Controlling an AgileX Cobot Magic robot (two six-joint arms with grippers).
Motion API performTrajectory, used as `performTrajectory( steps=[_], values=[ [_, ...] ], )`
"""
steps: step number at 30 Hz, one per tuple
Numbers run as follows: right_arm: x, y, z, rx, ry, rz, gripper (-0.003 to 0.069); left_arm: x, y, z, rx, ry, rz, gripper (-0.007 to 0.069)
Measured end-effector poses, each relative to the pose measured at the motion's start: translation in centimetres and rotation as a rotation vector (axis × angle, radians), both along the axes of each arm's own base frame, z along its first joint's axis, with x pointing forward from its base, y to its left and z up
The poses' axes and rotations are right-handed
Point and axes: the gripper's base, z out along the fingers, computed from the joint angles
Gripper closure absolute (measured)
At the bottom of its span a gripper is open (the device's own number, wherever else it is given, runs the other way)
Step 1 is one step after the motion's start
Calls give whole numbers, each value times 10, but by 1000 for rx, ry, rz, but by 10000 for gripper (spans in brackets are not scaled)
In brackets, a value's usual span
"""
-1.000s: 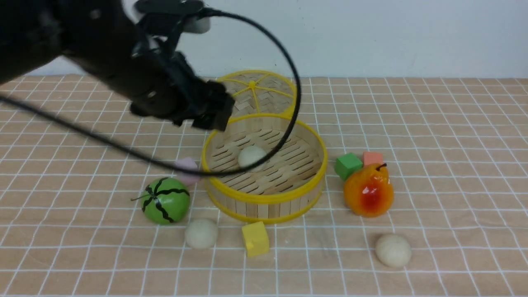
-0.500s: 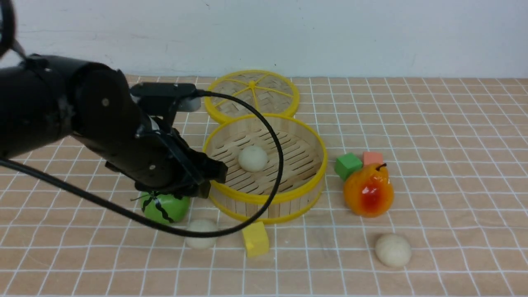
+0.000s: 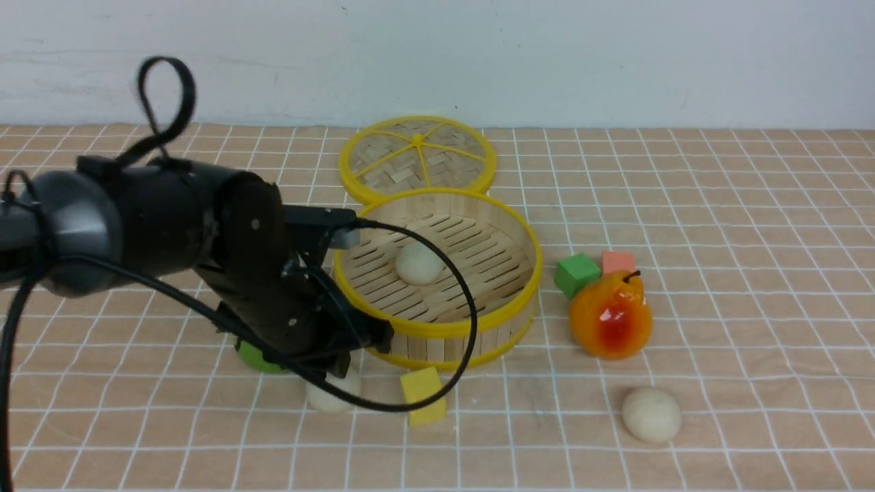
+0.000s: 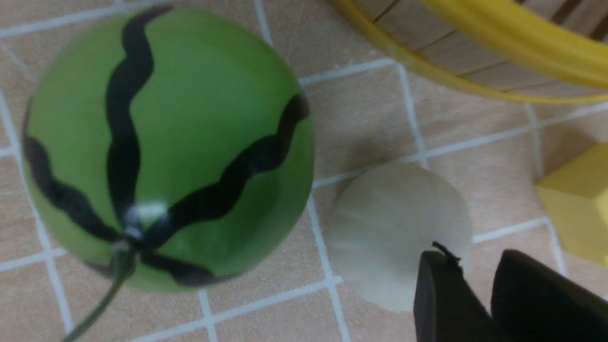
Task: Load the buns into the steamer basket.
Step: Use the left arm to grab a steamed stuffed bun
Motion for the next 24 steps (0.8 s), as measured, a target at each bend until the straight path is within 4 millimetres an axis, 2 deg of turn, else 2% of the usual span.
performTrajectory(
  steps=[11,17,24],
  values=[
    [0,0,0,0,0,0,418,8,-2,-8,-3,-46,8,403],
    [0,0,0,0,0,0,418,10,-3,-25,19,2,8,396],
    [0,0,0,0,0,0,418,13,-5,-19,28,27,5,407]
  ],
)
